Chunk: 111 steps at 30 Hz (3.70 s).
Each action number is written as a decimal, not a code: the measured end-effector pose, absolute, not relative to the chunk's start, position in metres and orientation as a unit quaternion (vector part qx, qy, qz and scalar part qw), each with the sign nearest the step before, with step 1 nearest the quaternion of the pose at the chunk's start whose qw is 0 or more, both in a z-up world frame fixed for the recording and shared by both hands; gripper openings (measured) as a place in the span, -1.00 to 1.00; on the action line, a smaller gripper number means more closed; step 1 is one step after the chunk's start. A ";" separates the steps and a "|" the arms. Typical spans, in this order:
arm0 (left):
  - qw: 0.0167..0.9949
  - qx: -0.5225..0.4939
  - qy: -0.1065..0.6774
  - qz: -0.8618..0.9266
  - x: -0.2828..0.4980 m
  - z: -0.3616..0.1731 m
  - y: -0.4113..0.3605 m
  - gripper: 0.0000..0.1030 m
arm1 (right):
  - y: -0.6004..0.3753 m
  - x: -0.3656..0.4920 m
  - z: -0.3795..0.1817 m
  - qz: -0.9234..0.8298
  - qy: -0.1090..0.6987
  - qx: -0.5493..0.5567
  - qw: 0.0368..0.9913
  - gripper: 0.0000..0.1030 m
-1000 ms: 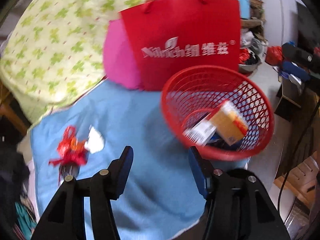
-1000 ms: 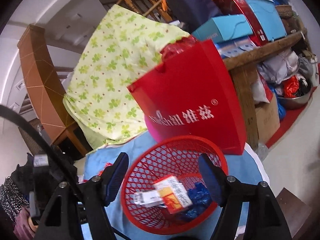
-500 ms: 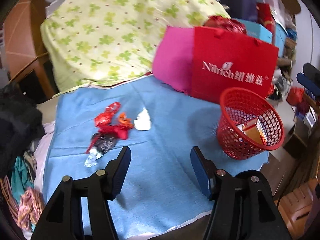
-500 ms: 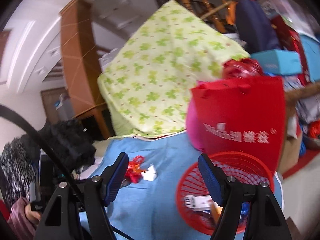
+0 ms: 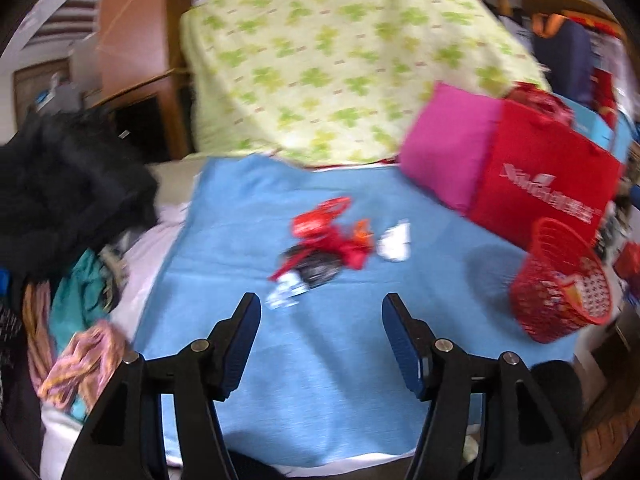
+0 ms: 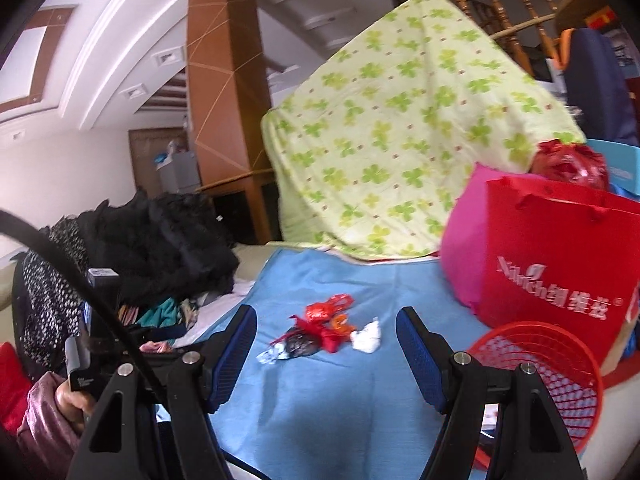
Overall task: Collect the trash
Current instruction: 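Move both open tools back over the remaining wrappers and tissue, then grasp the crumpled white tissue with the right tool while the left tool grasps the orange wrapper, then carry the tissue to the red basket with the right tool while the left holds the orange wrapper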
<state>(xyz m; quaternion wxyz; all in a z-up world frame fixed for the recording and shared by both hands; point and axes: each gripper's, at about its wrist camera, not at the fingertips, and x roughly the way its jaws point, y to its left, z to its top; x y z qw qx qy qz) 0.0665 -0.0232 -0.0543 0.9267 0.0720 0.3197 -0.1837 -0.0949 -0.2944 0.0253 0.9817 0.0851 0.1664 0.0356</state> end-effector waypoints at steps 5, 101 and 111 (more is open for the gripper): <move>0.923 0.049 0.355 -0.141 0.092 -0.084 0.014 0.24 | -0.275 -0.054 0.003 0.065 0.204 0.083 0.973 0.47; 0.943 0.153 0.224 -0.193 0.077 0.005 -0.148 -0.53 | -0.362 0.009 -0.108 0.010 0.194 0.220 0.956 -0.40; 0.948 0.154 0.193 -0.202 0.043 0.021 -0.146 -0.52 | -0.358 -0.035 -0.056 0.011 0.161 0.203 0.966 -0.40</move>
